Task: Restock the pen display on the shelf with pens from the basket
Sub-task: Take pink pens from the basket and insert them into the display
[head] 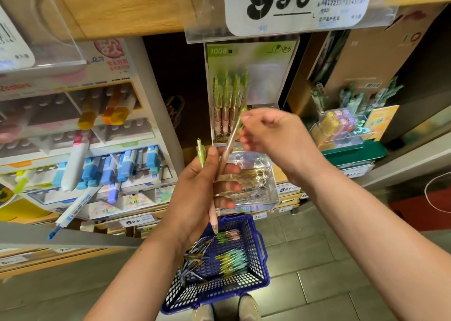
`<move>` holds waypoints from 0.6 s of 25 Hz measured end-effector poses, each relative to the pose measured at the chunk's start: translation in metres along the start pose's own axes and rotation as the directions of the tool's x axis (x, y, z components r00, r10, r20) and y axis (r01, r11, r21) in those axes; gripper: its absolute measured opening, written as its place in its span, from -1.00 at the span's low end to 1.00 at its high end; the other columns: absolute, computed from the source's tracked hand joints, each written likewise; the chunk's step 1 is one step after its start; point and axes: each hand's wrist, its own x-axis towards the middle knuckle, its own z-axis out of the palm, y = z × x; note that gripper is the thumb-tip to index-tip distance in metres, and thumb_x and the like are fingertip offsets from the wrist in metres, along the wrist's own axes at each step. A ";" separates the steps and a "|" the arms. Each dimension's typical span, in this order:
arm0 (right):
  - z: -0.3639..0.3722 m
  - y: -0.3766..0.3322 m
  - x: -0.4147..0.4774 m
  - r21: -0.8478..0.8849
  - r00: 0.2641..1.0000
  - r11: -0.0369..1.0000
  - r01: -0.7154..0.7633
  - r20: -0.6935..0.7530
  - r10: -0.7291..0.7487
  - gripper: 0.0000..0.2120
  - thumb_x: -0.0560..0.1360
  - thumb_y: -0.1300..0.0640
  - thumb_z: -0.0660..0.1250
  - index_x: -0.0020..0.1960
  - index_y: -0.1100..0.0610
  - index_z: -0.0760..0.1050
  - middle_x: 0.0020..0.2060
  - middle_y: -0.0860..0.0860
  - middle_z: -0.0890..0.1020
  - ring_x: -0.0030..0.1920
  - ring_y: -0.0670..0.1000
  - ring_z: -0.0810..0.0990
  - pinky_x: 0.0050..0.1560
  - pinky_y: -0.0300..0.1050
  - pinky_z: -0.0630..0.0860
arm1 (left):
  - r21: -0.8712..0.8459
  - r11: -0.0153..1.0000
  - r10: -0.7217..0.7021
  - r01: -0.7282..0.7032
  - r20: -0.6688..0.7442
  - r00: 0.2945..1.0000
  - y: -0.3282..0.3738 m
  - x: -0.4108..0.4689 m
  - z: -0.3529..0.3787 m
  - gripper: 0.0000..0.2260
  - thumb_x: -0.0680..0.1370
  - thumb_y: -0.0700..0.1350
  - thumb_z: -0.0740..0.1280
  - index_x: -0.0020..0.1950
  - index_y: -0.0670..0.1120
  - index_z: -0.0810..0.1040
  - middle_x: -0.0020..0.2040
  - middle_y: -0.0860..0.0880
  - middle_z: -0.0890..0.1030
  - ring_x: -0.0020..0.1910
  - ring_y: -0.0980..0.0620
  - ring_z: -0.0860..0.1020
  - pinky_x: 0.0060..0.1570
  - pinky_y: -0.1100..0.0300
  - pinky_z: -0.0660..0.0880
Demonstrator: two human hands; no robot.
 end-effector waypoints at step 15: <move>-0.015 -0.029 0.033 -0.439 0.863 0.846 0.301 -0.253 -0.438 -0.86 0.54 0.08 0.44 0.05 0.09 0.69 -0.13 0.01 0.73 -0.11 0.03 0.72 0.01 0.06 0.63 | -0.153 0.985 -0.080 0.082 0.024 0.997 0.001 0.005 -0.010 -0.63 0.67 -0.11 0.05 0.19 -0.24 0.60 -0.27 -0.07 0.53 -0.32 0.04 0.37 -0.27 0.18 0.31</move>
